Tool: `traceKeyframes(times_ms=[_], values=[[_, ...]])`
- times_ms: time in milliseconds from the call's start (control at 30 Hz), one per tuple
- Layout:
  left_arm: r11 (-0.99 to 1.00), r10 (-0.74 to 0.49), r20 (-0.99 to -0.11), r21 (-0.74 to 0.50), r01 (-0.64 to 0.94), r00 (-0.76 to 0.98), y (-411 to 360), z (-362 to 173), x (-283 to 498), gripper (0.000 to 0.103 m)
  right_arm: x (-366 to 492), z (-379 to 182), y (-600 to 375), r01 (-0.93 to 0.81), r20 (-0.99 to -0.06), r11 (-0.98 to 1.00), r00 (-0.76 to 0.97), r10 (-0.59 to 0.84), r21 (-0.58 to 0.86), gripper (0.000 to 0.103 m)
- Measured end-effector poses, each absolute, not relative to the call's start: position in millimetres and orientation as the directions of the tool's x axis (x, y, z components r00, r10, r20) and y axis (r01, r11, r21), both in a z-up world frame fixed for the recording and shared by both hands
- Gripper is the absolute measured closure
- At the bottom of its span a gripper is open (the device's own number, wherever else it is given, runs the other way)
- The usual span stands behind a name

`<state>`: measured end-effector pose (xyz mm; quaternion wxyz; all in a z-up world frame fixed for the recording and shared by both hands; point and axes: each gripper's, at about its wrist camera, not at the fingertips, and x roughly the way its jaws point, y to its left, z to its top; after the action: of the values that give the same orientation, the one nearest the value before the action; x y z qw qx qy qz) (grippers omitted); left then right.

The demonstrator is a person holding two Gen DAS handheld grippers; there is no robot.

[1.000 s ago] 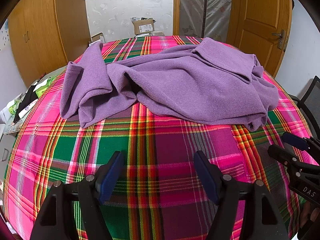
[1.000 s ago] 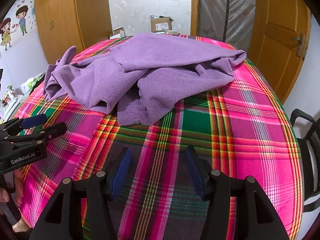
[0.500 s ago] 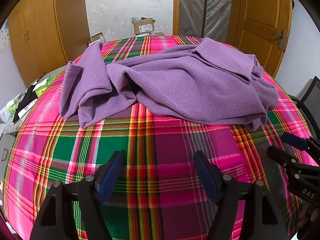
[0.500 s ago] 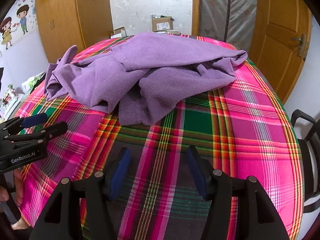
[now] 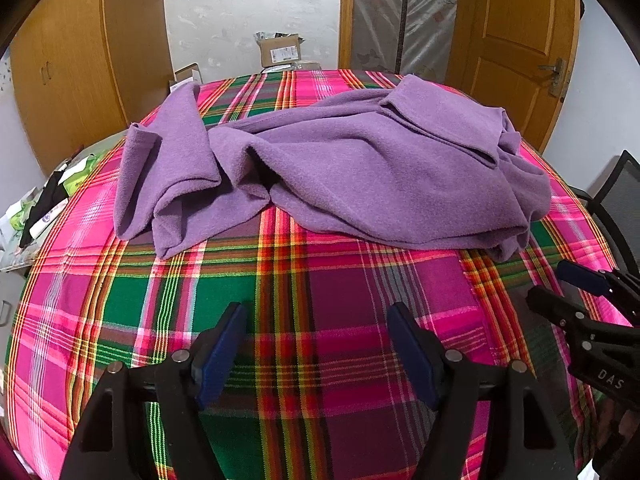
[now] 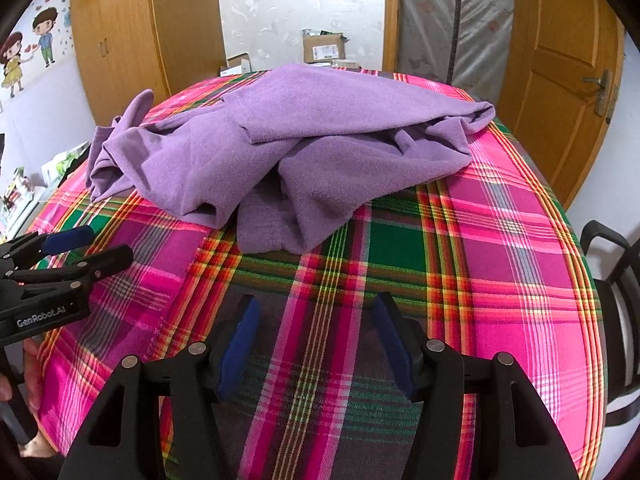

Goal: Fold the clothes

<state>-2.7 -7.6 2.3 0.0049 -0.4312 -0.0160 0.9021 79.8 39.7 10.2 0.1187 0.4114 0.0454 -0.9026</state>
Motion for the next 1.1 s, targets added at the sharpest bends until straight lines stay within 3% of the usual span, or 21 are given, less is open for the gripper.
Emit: traceKeyframes(times_ms=[233,600,767,967,1000,1033,1067,1100], values=[[-0.998,0.039,-0.785,-0.065,0.02,-0.619,-22.3,6.8,-10.8,0.044,66.2,16.7,29.9,0.298,-0.754,-0.954,-0.617,-0.223,0.038,0.041],[-0.992,-0.025,-0.77,-0.058,0.109,-0.637,-54.2,13.5,-12.5,0.045,32.7,62.7,-14.2,0.454,-0.664,-0.89,-0.678,-0.315,-0.041,0.041],[-0.987,-0.042,-0.774,-0.065,0.144,-0.632,-70.2,12.7,-12.9,0.045,12.2,60.0,-48.2,0.551,-0.678,-0.826,-0.653,-0.338,-0.119,0.041],[-0.983,-0.051,-0.782,-0.07,0.168,-0.622,-78.1,9.3,-14.0,0.045,-26.0,60.3,-51.3,0.529,-0.688,-0.838,-0.659,-0.305,-0.135,0.041],[-0.983,-0.049,-0.783,-0.072,0.169,-0.621,-77.8,8.9,-14.8,0.045,-34.1,59.1,-50.5,0.525,-0.698,-0.842,-0.65,-0.3,-0.127,0.046],[-0.983,-0.048,-0.783,-0.074,0.169,-0.62,-77.6,8.8,-13.8,0.045,-42.2,57.9,-49.7,0.52,-0.707,-0.846,-0.642,-0.296,-0.118,0.058],[-0.983,-0.047,-0.783,-0.074,0.169,-0.62,-77.0,8.7,-12.9,0.045,-47.7,56.8,-46.1,0.516,-0.714,-0.851,-0.631,-0.303,-0.095,0.092],[-0.983,-0.047,-0.783,-0.074,0.169,-0.62,-77.0,8.4,-12.3,0.045,-52.9,55.7,-42.2,0.511,-0.721,-0.857,-0.619,-0.311,-0.069,0.093]])
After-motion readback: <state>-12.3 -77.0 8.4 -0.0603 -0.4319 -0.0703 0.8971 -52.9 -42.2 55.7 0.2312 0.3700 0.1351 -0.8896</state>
